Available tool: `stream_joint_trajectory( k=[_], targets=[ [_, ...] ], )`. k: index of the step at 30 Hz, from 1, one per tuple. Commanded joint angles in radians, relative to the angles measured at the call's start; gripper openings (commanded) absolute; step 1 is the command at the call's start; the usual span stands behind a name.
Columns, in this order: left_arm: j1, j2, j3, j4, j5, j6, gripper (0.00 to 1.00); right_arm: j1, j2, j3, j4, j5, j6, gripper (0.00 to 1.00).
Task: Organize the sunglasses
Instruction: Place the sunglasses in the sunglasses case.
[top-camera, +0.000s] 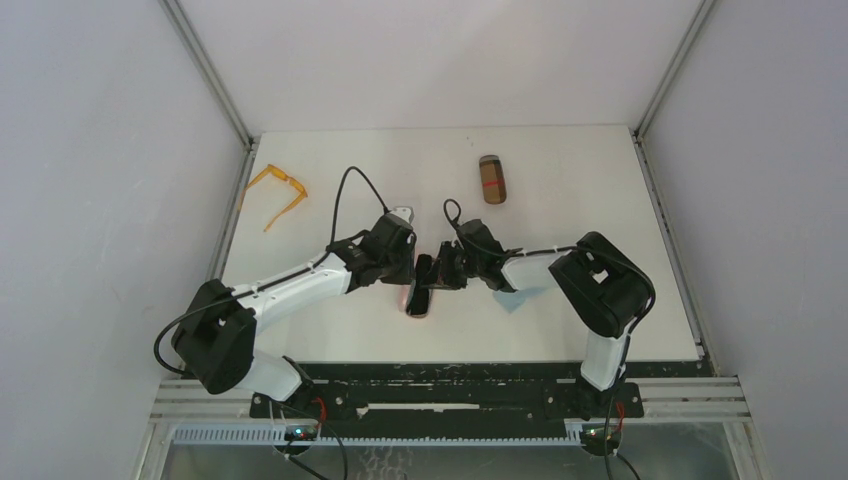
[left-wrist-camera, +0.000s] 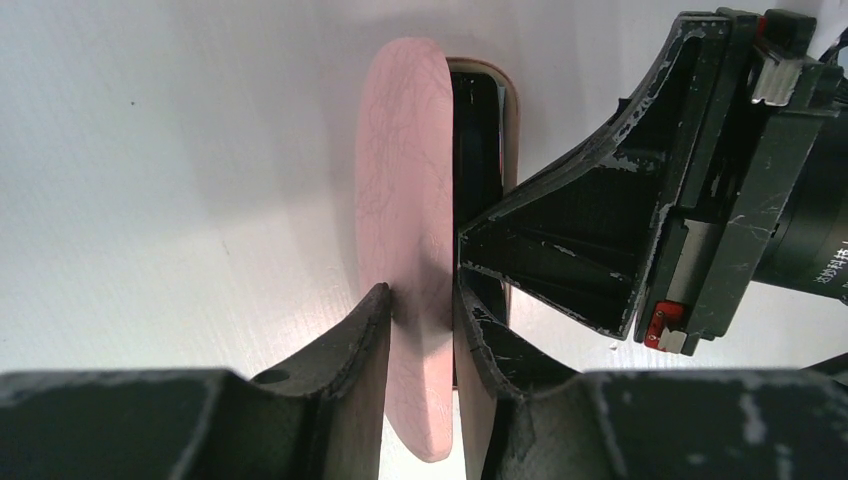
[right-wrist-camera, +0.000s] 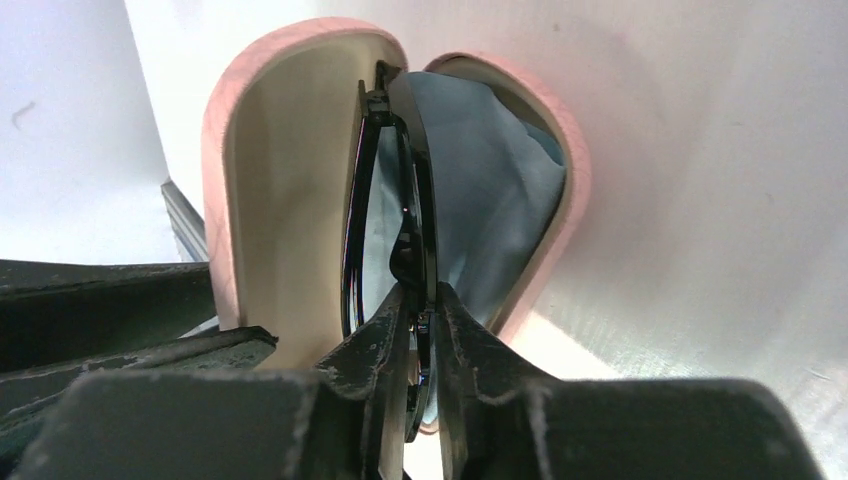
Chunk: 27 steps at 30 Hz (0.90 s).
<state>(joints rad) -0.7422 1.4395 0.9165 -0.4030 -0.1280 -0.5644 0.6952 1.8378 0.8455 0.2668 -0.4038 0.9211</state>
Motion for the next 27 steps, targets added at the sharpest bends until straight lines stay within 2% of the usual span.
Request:
stream_joint_trajectory(
  k=[1, 8, 14, 27],
  targets=[
    [-0.005, -0.029, -0.019, 0.026, 0.01, 0.003, 0.33, 0.006, -0.055, 0.029, -0.045, 0.076, -0.04, 0.14],
    [-0.005, -0.031, -0.02, 0.026, 0.011, 0.005, 0.33, 0.011, -0.13, 0.03, -0.141, 0.132, -0.086, 0.21],
    [-0.005, -0.033, -0.019, 0.026, 0.016, 0.003, 0.34, 0.023, -0.164, 0.029, -0.204, 0.172, -0.116, 0.23],
    [-0.005, -0.03, -0.016, 0.029, 0.022, 0.002, 0.33, 0.028, -0.134, 0.028, -0.173, 0.143, -0.108, 0.09]
  ],
)
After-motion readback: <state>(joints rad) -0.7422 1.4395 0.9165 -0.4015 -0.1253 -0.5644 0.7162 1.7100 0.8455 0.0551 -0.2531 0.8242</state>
